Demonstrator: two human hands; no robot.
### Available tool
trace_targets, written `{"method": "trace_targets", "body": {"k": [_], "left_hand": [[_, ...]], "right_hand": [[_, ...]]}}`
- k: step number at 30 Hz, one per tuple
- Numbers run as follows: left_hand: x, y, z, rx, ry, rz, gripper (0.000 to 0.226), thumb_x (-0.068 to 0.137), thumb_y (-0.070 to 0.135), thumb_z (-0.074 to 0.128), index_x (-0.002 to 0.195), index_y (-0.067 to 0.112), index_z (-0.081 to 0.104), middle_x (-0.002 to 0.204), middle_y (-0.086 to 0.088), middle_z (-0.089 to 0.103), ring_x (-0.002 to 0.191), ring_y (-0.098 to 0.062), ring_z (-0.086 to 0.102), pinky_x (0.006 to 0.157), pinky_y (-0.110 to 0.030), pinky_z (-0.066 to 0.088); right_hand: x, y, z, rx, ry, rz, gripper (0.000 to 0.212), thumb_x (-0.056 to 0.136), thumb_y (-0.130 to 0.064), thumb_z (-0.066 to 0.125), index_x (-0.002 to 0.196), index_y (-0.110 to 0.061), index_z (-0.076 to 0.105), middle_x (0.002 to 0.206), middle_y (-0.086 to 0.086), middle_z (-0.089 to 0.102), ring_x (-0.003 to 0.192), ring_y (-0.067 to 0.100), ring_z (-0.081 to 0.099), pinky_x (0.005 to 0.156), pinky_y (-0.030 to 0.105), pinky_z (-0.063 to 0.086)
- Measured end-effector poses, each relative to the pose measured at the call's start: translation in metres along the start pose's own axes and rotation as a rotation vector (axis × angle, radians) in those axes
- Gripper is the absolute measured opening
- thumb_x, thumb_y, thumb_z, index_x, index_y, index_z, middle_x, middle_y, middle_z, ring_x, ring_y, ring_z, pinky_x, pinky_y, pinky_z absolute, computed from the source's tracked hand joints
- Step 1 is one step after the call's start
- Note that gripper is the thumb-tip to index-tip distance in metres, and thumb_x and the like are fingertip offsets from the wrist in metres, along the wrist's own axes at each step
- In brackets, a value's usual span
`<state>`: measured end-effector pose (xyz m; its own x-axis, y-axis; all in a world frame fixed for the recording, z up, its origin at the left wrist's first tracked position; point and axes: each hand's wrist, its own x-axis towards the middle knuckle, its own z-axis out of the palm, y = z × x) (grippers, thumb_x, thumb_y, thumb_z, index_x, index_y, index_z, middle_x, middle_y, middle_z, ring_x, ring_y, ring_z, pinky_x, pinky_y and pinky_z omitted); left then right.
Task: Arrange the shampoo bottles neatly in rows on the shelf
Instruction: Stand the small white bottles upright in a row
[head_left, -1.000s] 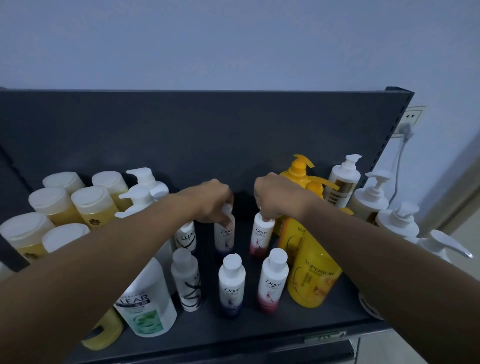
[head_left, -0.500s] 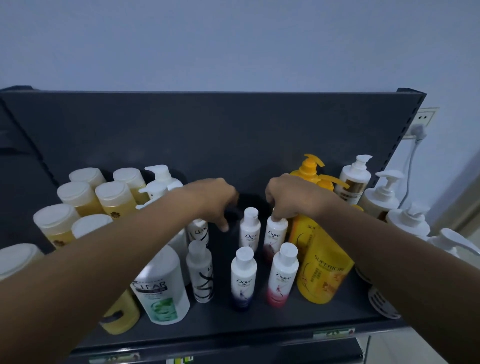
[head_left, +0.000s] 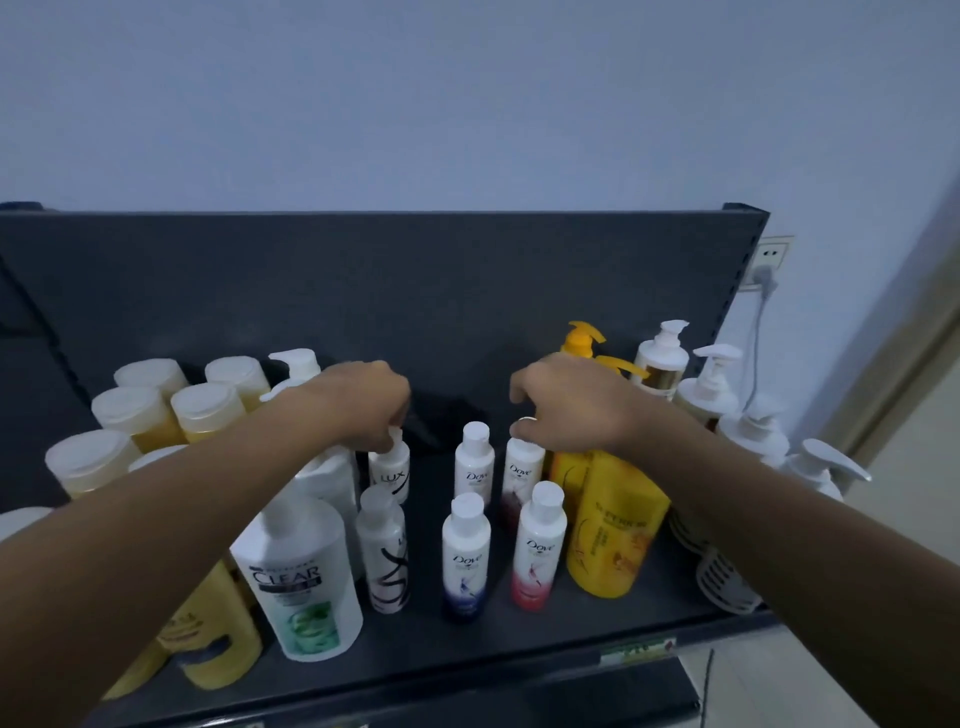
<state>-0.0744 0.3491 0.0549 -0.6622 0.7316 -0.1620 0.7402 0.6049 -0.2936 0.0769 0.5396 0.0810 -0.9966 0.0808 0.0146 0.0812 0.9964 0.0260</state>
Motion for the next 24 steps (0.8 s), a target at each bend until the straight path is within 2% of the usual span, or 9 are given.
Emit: {"method": "trace_targets", "body": {"k": [3,7,11,16,20,24], "left_hand": [[-0.002,0.005,0.0,-0.022,0.028,0.036,0.028,0.081,0.037,0.072,0.108,0.032,0.07,0.094,0.01,0.063,0.084,-0.018,0.062,0.067,-0.029,0.043],[-0.005,0.012,0.001,-0.046,0.046,0.053,0.028,0.082,0.037,0.071,0.11,0.034,0.069,0.093,0.011,0.061,0.087,-0.018,0.062,0.067,-0.03,0.04],[-0.014,0.014,0.002,-0.062,0.043,0.038,0.04,0.084,0.037,0.067,0.124,0.034,0.064,0.109,0.007,0.068,0.099,-0.021,0.067,0.071,-0.032,0.045],[-0.042,0.001,-0.004,-0.257,0.113,-0.05,0.045,0.089,0.042,0.065,0.132,0.031,0.06,0.114,0.007,0.07,0.103,-0.02,0.066,0.083,-0.038,0.057],[-0.078,-0.018,-0.011,-0.332,0.154,-0.129,0.044,0.092,0.044,0.064,0.134,0.028,0.062,0.121,0.009,0.069,0.106,-0.016,0.065,0.088,-0.04,0.057],[-0.113,-0.034,-0.016,-0.36,0.196,-0.175,0.042,0.094,0.043,0.062,0.134,0.03,0.062,0.124,0.01,0.069,0.111,-0.015,0.064,0.092,-0.039,0.055]], "right_hand": [[-0.011,0.0,-0.003,-0.001,0.019,0.002,0.038,0.096,-0.034,0.062,0.125,-0.01,0.066,0.111,0.008,0.071,0.104,0.025,0.066,0.082,0.043,0.059],[-0.019,-0.001,0.0,-0.012,0.018,0.022,0.035,0.095,-0.033,0.062,0.118,-0.008,0.069,0.104,0.009,0.073,0.096,0.025,0.068,0.078,0.043,0.06],[-0.02,-0.006,0.003,0.0,0.024,0.004,0.034,0.096,-0.035,0.061,0.119,-0.01,0.068,0.104,0.006,0.071,0.094,0.022,0.066,0.073,0.038,0.057],[-0.007,-0.024,-0.002,0.032,0.067,-0.068,0.038,0.095,-0.039,0.064,0.126,-0.017,0.067,0.115,0.003,0.07,0.104,0.022,0.065,0.084,0.041,0.059],[0.008,-0.049,-0.013,0.059,0.058,-0.163,0.044,0.096,-0.041,0.063,0.134,-0.019,0.062,0.123,0.003,0.064,0.112,0.023,0.061,0.088,0.042,0.056],[0.01,-0.08,-0.02,0.098,0.106,-0.215,0.041,0.096,-0.04,0.062,0.13,-0.018,0.061,0.119,0.002,0.061,0.107,0.022,0.06,0.082,0.039,0.055]]}}
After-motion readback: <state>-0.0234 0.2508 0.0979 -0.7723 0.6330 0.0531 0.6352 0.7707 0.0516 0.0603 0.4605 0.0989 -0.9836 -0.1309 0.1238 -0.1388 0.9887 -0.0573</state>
